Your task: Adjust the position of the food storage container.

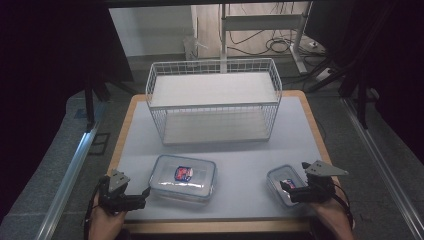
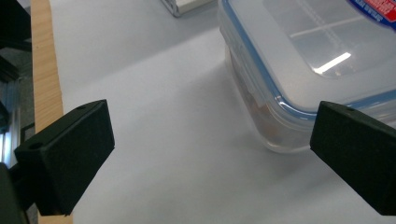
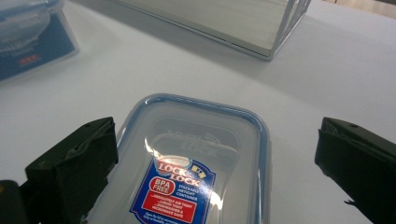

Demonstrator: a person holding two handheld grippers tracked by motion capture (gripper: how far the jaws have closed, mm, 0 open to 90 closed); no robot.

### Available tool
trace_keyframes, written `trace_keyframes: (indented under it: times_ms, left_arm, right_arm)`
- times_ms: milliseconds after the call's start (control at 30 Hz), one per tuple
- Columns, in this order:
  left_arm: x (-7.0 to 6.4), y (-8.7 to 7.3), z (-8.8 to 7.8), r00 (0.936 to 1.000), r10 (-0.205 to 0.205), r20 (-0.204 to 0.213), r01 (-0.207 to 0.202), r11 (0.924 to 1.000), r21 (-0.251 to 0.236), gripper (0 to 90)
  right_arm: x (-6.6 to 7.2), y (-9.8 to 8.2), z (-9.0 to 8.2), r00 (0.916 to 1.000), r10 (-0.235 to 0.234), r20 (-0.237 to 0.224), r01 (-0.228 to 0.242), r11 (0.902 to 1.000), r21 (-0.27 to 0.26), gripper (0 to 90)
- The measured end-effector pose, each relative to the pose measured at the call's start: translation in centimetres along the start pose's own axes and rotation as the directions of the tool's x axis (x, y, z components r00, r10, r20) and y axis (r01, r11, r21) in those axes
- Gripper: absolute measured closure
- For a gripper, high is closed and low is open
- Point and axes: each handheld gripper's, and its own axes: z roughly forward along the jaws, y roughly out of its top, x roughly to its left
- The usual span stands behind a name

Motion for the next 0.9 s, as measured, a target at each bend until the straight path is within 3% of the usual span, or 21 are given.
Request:
trace_keyframes:
  times_ms: [67, 200, 433, 600, 900]
  left_arm:
    - [0.1, -0.2, 0.2, 0.9999, 0.011, -0.008, -0.011, 0.9998, -0.016, 0.0]
    - [0.6, -0.6, 0.3, 0.9997, -0.001, 0.026, 0.002, 0.9985, -0.055, 0.8]
    - [1.1, -0.8, 0.4, 0.9990, -0.017, 0.040, 0.018, 0.9994, -0.029, 2.3]
    - [1.2, -0.7, 0.5, 0.9959, -0.064, 0.064, 0.065, 0.9977, -0.017, 4.3]
    - [1.6, -0.8, 0.3, 0.9937, -0.064, 0.092, 0.067, 0.9973, -0.030, 4.2]
  right_arm:
    - [-0.1, 0.0, -0.1, 0.9999, 0.009, -0.010, -0.009, 0.9999, -0.006, 0.0]
    - [-0.2, 0.0, -0.1, 0.9998, 0.017, -0.011, -0.017, 0.9998, -0.008, 0.0]
    - [0.0, 0.0, 0.1, 0.9999, 0.016, 0.006, -0.016, 0.9999, -0.005, 0.0]
    - [-0.1, 0.0, 0.1, 0.9995, 0.030, 0.010, -0.030, 0.9995, -0.008, 0.0]
    - [-0.1, 0.0, 0.2, 0.9995, 0.026, 0.018, -0.026, 0.9997, 0.003, 0.0]
